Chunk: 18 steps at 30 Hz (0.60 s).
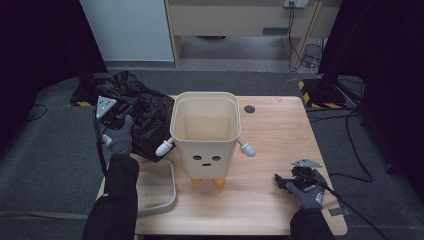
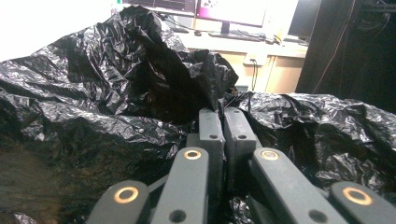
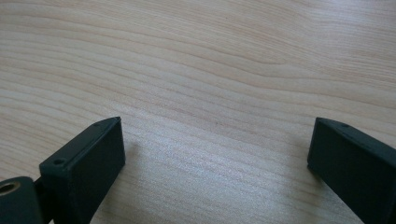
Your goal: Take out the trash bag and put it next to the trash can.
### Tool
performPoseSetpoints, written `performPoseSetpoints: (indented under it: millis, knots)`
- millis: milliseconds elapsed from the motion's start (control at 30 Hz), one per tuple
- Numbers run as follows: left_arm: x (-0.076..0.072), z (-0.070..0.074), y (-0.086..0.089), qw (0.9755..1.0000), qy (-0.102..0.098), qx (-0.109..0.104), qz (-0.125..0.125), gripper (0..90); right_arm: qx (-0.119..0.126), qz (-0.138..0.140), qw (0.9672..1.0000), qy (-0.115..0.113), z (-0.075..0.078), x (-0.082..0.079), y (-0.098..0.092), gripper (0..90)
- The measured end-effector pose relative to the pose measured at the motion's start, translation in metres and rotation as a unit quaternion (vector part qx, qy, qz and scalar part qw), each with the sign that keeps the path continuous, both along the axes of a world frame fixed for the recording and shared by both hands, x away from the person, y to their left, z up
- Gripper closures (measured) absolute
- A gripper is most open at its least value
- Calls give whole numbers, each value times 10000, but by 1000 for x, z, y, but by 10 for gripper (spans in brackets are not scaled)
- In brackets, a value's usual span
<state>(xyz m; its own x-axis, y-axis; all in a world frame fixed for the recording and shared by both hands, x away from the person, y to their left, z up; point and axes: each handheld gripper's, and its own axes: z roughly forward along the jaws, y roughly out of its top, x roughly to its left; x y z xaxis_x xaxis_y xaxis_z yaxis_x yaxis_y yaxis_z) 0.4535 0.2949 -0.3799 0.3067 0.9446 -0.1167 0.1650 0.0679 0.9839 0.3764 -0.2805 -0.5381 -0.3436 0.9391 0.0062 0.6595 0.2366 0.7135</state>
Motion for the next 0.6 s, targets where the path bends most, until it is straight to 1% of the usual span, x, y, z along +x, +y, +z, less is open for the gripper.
performPoseSetpoints:
  millis: [200,300,367,433,467,533,600]
  knots:
    - [6,-12,-3,9998,181,99,-11,863,1,1,10000,0,0,0,0,44]
    - [7,-16,-4,9997,241,47,-4,855,-2,2,10000,-2,0,0,0,43]
    - [7,-17,-5,9997,255,52,-24,834,-2,2,10000,0,0,0,0,43]
    - [6,-16,-5,9996,255,57,-40,800,-2,2,10000,0,0,0,0,43]
    - [5,-15,-5,9997,251,12,-66,776,0,2,10000,1,0,0,0,43]
    - [3,-13,-4,9996,240,-62,-120,700,6,4,10000,3,0,0,0,43]
    - [-2,-10,-4,9997,216,-74,-131,646,7,5,10000,2,0,0,0,43]
